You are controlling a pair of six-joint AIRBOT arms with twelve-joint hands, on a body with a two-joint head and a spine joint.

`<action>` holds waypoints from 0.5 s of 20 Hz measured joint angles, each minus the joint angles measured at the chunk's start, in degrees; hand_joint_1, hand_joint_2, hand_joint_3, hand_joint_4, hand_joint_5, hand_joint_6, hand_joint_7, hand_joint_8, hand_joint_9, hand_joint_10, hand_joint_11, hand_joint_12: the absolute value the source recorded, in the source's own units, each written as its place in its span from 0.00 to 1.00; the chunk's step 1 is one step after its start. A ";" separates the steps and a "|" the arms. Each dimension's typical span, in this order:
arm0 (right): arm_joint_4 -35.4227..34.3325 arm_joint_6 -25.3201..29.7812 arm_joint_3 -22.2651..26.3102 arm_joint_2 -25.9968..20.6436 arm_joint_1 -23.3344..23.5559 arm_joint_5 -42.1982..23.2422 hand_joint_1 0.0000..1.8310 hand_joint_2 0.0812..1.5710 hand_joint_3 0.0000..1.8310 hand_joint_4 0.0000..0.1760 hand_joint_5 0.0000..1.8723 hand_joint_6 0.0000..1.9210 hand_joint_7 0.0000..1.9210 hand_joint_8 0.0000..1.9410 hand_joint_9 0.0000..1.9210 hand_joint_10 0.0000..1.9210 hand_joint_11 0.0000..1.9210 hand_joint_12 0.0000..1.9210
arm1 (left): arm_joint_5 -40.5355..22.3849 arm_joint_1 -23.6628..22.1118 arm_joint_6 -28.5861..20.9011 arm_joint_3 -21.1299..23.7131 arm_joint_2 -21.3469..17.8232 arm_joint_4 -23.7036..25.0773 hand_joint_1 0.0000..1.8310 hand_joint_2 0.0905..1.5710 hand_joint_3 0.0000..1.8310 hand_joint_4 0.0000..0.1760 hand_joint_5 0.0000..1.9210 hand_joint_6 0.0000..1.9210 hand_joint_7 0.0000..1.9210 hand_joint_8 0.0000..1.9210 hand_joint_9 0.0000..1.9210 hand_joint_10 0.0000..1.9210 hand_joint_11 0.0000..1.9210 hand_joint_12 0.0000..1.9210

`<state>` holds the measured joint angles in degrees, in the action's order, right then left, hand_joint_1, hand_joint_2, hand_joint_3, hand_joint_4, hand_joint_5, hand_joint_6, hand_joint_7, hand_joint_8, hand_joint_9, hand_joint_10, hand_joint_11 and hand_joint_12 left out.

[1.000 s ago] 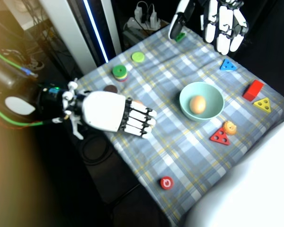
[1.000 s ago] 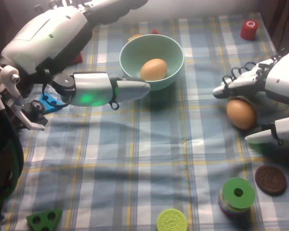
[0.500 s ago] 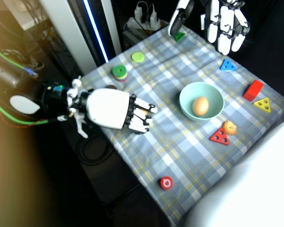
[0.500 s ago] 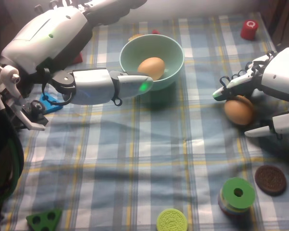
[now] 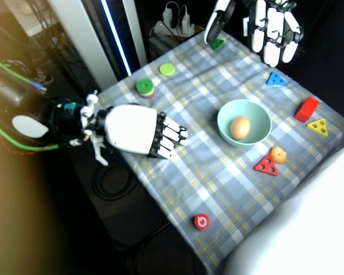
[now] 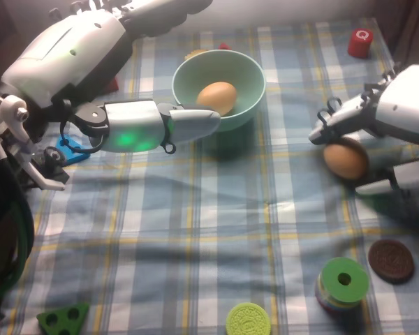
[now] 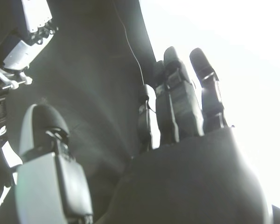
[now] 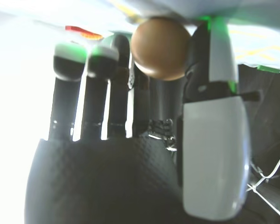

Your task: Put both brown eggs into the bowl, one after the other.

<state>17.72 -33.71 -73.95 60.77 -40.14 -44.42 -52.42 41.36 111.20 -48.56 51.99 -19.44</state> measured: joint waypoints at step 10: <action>-4.52 -2.54 -6.12 7.96 12.79 -4.83 0.70 0.65 0.00 0.00 0.63 0.24 0.57 0.52 0.48 0.47 0.30 0.73 | -2.08 1.90 -0.28 0.59 -0.83 -2.05 0.45 0.55 0.00 0.75 0.19 0.00 0.24 0.00 0.29 0.01 0.00 0.36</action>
<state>13.19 -36.25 -80.07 68.73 -27.35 -49.25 -54.50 43.27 110.91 -47.97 51.16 -21.50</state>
